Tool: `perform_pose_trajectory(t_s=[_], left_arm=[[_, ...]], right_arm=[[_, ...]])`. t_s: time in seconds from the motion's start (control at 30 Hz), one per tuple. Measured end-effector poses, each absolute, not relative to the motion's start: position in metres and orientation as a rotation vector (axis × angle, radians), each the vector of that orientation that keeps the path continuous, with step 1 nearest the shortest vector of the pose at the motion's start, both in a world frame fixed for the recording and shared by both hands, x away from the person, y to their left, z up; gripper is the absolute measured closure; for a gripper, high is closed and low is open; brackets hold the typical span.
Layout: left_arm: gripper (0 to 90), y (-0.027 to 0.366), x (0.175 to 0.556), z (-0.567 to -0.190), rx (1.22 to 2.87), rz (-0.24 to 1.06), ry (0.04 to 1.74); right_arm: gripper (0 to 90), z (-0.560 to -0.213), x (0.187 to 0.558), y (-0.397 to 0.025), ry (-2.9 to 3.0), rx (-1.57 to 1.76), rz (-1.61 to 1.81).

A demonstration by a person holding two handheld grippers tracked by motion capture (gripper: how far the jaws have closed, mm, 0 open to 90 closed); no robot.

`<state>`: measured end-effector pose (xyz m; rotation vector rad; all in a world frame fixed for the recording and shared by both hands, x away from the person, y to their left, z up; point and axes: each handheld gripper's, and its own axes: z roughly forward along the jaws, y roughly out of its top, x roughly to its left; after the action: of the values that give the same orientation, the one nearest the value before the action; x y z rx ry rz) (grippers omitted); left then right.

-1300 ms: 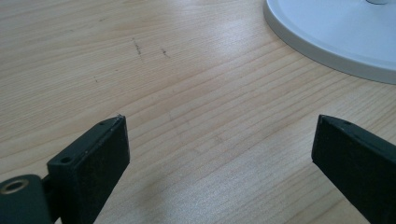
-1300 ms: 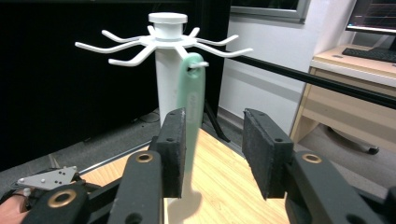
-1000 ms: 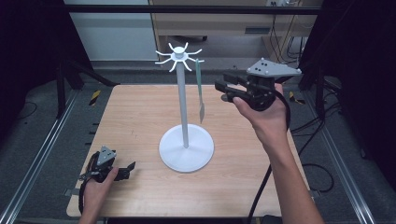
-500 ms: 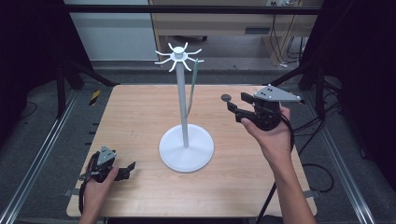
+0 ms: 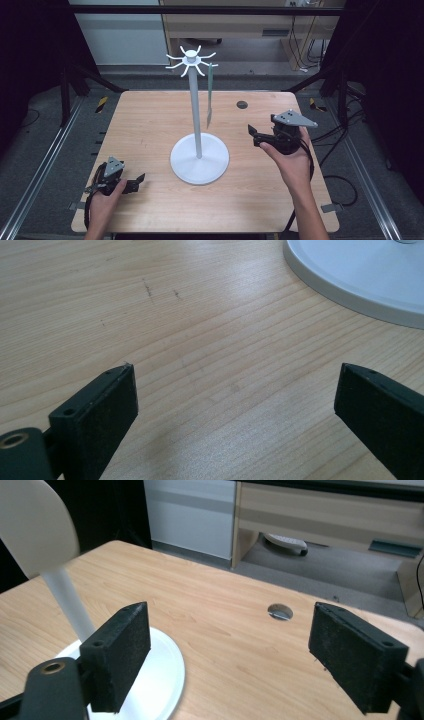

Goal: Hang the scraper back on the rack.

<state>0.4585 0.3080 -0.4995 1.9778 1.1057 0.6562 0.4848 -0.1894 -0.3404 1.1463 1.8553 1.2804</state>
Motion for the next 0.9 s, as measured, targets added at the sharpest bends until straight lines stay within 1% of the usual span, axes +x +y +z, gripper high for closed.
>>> perform_pose_trajectory(t_s=[0.47, 0.9], left_arm=[[3.0, 0.31, 0.458, -0.499, 1.975, 0.652, 1.106], [2.7, 0.311, 0.46, -0.5, 1.963, 0.64, 1.113]], right_arm=[[9.6, -0.406, 0.485, -0.194, 1.889, 1.261, 1.223], [10.5, -0.466, 0.48, -0.191, 1.873, 1.331, 1.087]])
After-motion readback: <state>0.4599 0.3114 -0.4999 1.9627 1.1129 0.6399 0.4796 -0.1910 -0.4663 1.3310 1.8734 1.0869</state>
